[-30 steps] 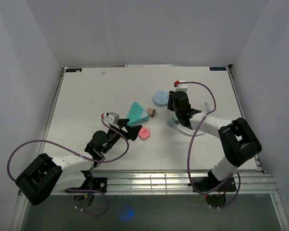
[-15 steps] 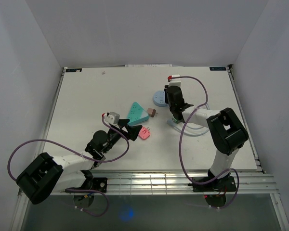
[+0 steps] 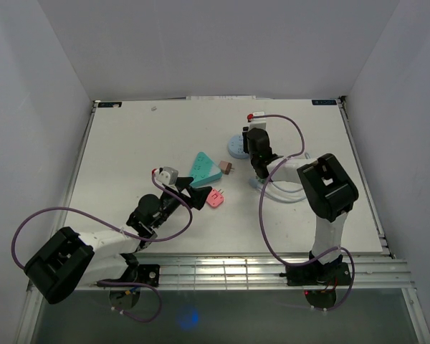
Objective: Insert the plug
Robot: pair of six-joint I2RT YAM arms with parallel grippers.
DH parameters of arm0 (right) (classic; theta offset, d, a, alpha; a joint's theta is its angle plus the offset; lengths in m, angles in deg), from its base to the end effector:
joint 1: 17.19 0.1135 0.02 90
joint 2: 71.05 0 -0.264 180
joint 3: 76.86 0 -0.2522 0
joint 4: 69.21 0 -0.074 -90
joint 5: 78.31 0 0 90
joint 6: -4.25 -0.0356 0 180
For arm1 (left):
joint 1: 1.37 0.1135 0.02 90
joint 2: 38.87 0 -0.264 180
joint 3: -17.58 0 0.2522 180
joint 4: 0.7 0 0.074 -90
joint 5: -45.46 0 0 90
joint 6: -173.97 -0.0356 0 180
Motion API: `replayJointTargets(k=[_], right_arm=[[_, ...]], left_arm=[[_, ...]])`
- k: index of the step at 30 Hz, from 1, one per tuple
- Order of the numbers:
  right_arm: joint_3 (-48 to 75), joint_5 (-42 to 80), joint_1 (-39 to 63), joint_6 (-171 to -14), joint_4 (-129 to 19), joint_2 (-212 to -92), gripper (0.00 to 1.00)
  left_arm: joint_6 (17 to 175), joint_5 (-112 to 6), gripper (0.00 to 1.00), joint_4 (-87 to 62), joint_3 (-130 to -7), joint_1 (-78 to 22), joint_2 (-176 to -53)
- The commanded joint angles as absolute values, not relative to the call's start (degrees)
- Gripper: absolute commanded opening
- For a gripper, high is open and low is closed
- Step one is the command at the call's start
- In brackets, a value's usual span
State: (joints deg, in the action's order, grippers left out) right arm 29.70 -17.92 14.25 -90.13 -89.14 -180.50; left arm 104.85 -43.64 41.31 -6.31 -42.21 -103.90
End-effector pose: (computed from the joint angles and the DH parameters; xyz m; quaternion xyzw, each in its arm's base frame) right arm 0.3613 0.2003 0.1851 -0.0314 0.7870 -0.0155 0.6159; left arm 0.1578 -0.1356 0.1886 0.1161 0.6920 -0.3607 0.6144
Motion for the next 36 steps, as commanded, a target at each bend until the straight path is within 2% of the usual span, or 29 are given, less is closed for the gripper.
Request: replayJointTargets(k=[1,17,36], right_arm=[[26.98,-18.99,13.83,-89.35,-94.55,-181.7,0.08],[27.59,-19.6,13.66,-90.67,-96.4,-180.91,0.08],[23.11,-23.56,13.04,-92.6,-91.57,-183.63,0.08]], left_arm=[[104.71,-44.37,0.98,43.28,-6.99,-42.15,-103.56],[104.45,-44.45,0.98,44.07,-6.46,-42.15,-103.12],[104.27,-44.45,0.98,44.52,-6.63,-42.15,-103.56]])
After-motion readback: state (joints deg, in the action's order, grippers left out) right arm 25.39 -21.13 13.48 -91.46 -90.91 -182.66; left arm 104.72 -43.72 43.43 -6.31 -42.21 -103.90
